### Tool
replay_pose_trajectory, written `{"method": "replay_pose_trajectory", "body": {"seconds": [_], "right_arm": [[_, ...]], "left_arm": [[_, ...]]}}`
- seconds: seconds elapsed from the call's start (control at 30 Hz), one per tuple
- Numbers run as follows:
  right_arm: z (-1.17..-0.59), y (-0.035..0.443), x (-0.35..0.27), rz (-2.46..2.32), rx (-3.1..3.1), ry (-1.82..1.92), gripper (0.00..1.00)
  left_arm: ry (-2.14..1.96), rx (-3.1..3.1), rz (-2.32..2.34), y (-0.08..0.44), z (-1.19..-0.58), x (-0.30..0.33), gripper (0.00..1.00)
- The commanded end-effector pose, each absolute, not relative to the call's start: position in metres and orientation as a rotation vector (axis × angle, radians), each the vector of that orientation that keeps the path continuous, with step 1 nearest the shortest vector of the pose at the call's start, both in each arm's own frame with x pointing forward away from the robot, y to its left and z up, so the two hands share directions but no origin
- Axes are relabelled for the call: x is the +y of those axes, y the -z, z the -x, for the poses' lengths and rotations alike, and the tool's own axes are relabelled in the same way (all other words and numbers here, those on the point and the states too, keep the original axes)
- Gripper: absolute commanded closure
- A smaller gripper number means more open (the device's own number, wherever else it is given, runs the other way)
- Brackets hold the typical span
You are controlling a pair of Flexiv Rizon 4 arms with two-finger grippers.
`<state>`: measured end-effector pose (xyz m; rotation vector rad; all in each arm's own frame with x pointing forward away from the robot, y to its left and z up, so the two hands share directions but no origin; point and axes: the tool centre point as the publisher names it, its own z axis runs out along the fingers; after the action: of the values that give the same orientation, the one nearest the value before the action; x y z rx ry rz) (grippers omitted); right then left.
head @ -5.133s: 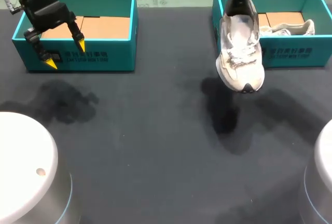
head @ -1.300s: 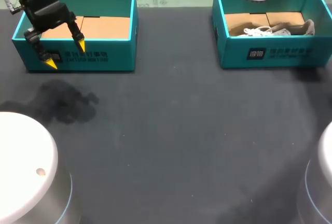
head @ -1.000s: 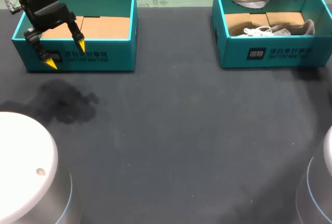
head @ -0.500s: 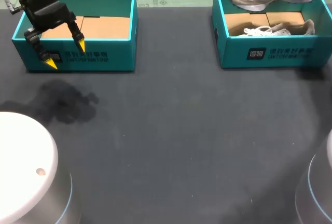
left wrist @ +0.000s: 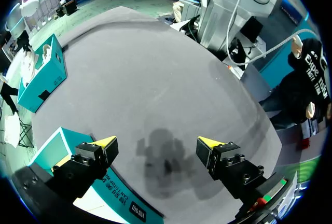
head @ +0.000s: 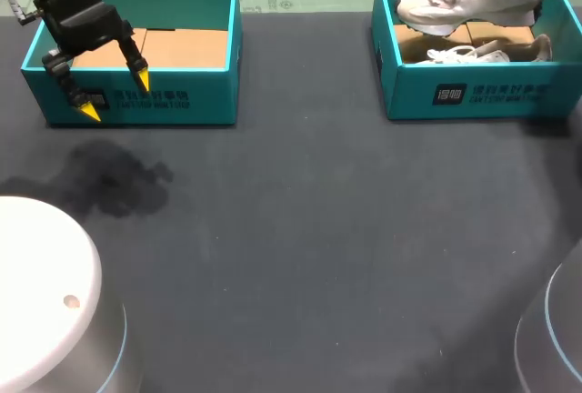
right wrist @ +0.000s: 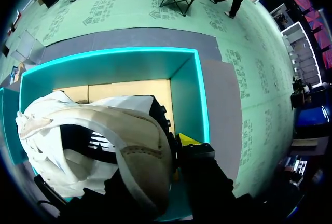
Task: Take the shoe out of the shoebox, open the shoe tongue, remove and reinsert the insole, then place the shoe into the shoebox
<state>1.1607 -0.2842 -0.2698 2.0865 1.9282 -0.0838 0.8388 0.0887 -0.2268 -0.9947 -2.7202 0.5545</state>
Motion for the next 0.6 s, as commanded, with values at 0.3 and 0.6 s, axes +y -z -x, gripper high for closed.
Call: {"method": "replay_pose_trajectory", "body": {"seconds": [0.3, 0.6], "right_arm": [[-1.175, 0.278, -0.288, -2.112, 1.913, 0.122, 1.0], [-1.178, 0.296, -0.292, -2.131, 1.926, 0.174, 1.0]], "left_arm": [[-0.552, -2.721, 0.996, 0.227, -0.839, 0.089, 0.0], [-0.552, -2.721, 0.996, 0.227, -0.839, 0.089, 0.0]]}}
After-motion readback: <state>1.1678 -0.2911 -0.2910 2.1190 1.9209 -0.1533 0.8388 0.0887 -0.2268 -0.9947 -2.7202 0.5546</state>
